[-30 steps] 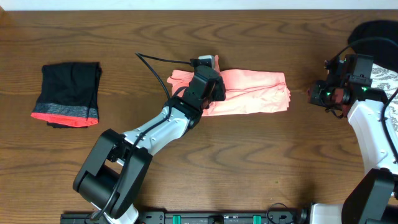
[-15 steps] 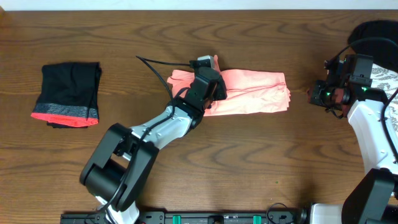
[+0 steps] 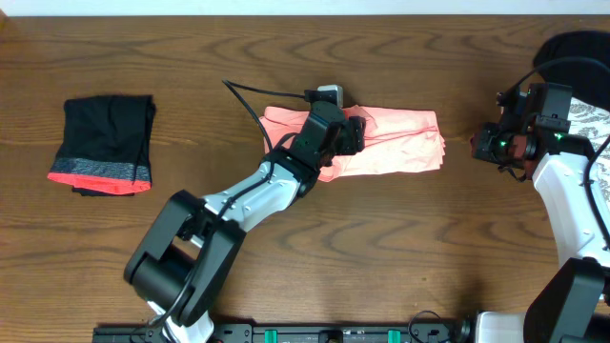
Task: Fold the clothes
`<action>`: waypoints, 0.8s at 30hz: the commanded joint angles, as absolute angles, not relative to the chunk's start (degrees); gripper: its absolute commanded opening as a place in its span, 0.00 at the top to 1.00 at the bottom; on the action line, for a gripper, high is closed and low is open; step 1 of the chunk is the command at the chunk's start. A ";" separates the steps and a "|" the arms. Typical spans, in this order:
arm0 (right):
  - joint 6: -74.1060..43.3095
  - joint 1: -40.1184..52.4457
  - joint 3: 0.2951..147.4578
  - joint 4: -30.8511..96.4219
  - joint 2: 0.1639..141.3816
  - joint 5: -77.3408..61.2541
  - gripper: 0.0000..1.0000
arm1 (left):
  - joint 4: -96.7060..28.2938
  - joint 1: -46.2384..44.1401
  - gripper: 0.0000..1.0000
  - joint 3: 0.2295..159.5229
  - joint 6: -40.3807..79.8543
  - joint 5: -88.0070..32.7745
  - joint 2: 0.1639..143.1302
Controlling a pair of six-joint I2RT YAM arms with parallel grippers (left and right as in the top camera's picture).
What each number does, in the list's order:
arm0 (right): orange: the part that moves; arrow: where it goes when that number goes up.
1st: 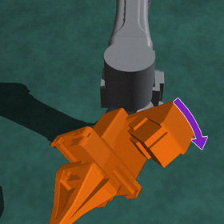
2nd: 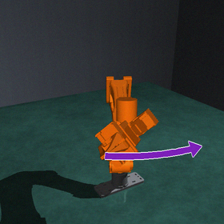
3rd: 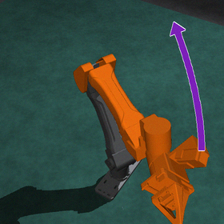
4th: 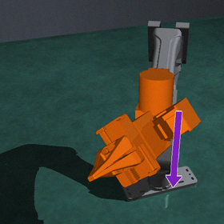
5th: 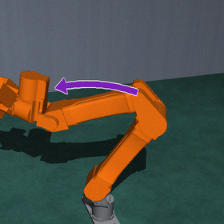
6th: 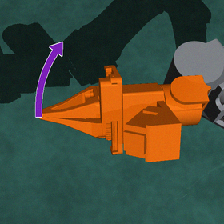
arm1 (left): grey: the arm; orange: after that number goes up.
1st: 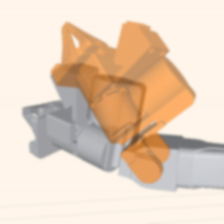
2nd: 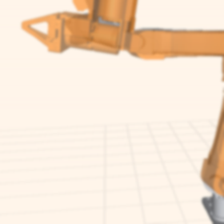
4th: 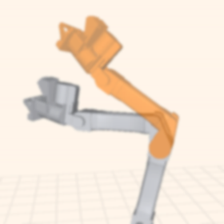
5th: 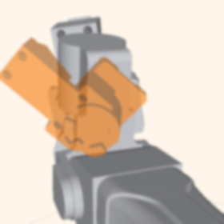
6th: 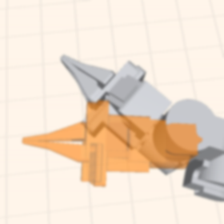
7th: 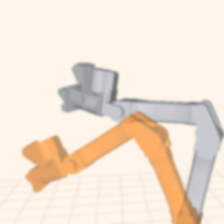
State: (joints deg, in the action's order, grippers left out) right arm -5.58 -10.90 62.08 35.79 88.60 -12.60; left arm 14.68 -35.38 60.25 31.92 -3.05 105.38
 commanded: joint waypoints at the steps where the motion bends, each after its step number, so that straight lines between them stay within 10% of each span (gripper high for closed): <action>1: -1.04 -10.41 62.19 35.11 88.49 -21.21 0.77 | 10.94 -33.04 0.51 61.65 28.05 -2.11 100.57; 7: 7.40 -6.39 62.19 31.38 88.49 -40.16 0.99 | -2.63 -24.93 0.94 61.65 28.10 1.39 96.16; 24: -12.36 21.63 62.19 4.23 99.61 -27.83 0.99 | 3.73 -16.29 0.94 61.63 18.72 -4.75 102.00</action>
State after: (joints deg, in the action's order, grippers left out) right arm -7.18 19.64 62.13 5.13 94.96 -30.92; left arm 3.14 -16.60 60.69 21.47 -1.54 99.13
